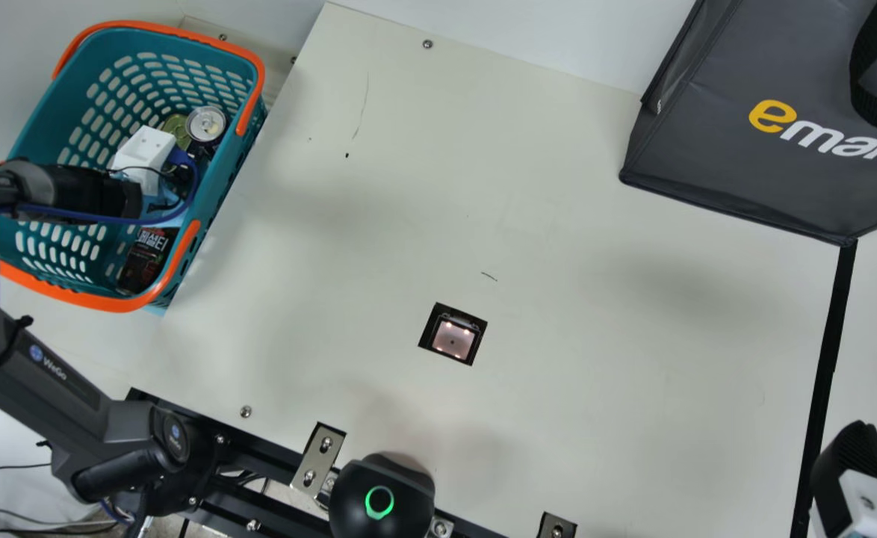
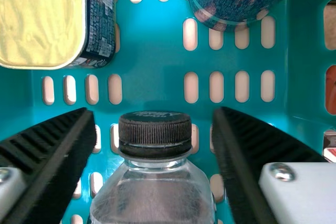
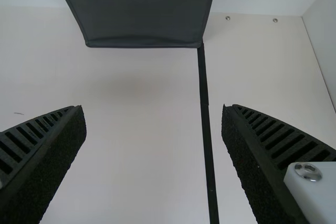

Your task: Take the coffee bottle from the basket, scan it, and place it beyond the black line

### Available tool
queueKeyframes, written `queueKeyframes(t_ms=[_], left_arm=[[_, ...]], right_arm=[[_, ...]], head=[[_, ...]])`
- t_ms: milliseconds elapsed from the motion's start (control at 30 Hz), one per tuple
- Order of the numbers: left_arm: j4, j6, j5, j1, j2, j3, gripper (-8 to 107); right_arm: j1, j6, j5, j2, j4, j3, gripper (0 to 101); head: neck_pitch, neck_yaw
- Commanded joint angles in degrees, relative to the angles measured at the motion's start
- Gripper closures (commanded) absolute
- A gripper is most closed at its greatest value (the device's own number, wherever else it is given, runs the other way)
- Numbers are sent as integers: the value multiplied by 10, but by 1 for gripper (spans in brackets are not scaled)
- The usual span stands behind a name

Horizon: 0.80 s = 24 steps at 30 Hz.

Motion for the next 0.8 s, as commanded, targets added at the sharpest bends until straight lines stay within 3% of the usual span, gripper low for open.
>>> queueKeyframes(t_ms=[0, 300, 767], left_arm=[[-3, 4, 0, -1, 2, 0, 29], [-29, 27, 0, -7, 7, -1, 89], [-54, 40, 9, -9, -25, 7, 89]], right_arm=[[0, 0, 0, 0, 0, 0, 10], [0, 0, 0, 0, 0, 0, 10], [0, 0, 0, 0, 0, 0, 10]], head=[[-15, 1], [-15, 1], [-15, 1]])
